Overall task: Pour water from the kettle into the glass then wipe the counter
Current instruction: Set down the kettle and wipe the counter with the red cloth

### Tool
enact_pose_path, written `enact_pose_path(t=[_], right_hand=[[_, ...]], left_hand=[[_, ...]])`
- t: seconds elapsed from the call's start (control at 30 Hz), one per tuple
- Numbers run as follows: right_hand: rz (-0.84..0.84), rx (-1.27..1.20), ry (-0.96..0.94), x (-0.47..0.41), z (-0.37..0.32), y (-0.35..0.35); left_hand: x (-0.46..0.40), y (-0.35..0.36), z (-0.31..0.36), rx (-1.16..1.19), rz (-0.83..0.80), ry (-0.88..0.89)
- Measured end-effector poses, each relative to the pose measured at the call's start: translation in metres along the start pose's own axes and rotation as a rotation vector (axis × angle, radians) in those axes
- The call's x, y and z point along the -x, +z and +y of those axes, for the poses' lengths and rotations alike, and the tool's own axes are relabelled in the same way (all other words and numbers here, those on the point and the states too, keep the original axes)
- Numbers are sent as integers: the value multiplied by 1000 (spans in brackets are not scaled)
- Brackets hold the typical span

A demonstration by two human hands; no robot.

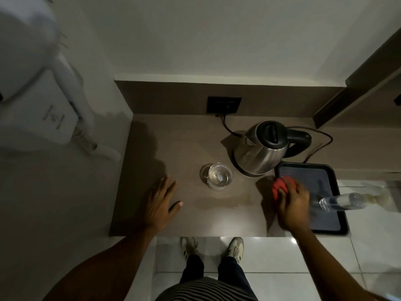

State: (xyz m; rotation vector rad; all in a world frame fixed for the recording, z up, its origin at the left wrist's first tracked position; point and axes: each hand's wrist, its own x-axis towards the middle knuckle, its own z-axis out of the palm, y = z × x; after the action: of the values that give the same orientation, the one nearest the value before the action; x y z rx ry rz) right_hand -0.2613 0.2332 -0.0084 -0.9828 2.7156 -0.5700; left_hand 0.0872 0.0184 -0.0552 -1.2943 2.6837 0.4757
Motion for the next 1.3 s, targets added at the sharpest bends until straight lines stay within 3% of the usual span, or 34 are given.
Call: enact_pose_path(t=[0.1, 0.2, 0.43, 0.57, 0.8, 0.93, 1.07, 1.2, 1.3], right_hand=[[-133, 51, -95, 14, -31, 22], [-224, 201, -29, 17, -45, 44], [-65, 190, 120, 56, -82, 83], [-158, 148, 143, 98, -128, 111], [-276, 213, -145, 108, -199, 152], [-315, 160, -326, 99, -182, 151], [-345, 218, -438, 92, -116, 115], [-296, 332, -344, 58, -63, 80], [-126, 259, -57, 34, -70, 82]], left_hand=[[3, 8, -13, -70, -2, 42], [3, 13, -20, -51, -3, 66], [0, 22, -23, -28, 25, 66], [0, 26, -27, -58, 37, 72], [0, 28, -28, -19, 72, 71], [1, 30, -30, -16, 80, 70], [0, 29, -30, -22, 78, 69], [0, 30, -31, -34, 68, 74], [0, 30, -30, -33, 65, 68]])
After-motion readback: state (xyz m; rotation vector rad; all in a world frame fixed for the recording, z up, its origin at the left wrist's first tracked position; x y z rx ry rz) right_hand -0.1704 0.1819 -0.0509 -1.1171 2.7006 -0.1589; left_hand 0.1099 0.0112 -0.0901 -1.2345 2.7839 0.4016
